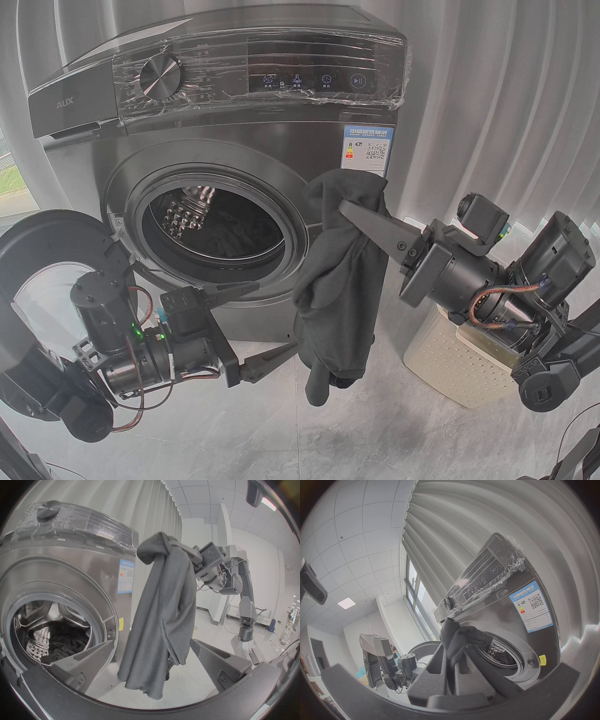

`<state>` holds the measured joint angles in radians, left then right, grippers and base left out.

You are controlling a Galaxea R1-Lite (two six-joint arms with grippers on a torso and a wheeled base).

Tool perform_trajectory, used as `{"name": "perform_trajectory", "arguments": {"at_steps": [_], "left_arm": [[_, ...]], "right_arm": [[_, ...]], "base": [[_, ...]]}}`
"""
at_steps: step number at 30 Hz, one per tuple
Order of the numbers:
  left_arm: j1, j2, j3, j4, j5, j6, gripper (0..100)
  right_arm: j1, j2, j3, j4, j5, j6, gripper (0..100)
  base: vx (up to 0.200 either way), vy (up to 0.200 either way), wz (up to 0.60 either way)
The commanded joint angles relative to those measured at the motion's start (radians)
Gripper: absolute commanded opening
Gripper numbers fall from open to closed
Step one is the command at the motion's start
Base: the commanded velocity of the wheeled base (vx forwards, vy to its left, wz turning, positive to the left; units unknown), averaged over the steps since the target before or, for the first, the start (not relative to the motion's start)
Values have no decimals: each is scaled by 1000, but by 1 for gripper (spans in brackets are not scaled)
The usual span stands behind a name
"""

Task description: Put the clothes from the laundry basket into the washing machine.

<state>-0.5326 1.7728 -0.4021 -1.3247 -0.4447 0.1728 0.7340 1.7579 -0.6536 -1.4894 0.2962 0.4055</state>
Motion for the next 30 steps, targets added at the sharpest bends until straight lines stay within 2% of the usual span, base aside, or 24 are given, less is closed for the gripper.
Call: {"name": "perform_trajectory", "arguments": {"at_steps": [1, 4, 8, 16, 20, 30], "left_arm": [[-26, 126, -12, -39, -17, -18, 100], [-49, 152, -37, -61, -49, -52, 100], [-66, 195, -86, -103, -58, -73, 100], [-76, 290, -164, -116, -57, -79, 100], [-69, 352, -190, -136, -51, -81, 100], [-70, 438, -244, -163, -48, -98, 100]], "right_arm": [[1, 12, -14, -2, 1, 1, 0], [2, 18, -20, -2, 1, 1, 0], [21, 28, -21, -3, 0, 3, 0], [30, 40, -27, -8, -3, 3, 0], [34, 37, -31, -8, -34, 7, 0], [34, 31, -34, -15, -38, 9, 0]], "base": [[0, 0, 0], [0, 0, 0], [0, 0, 0], [0, 0, 0], [0, 0, 0], [0, 0, 0]]}}
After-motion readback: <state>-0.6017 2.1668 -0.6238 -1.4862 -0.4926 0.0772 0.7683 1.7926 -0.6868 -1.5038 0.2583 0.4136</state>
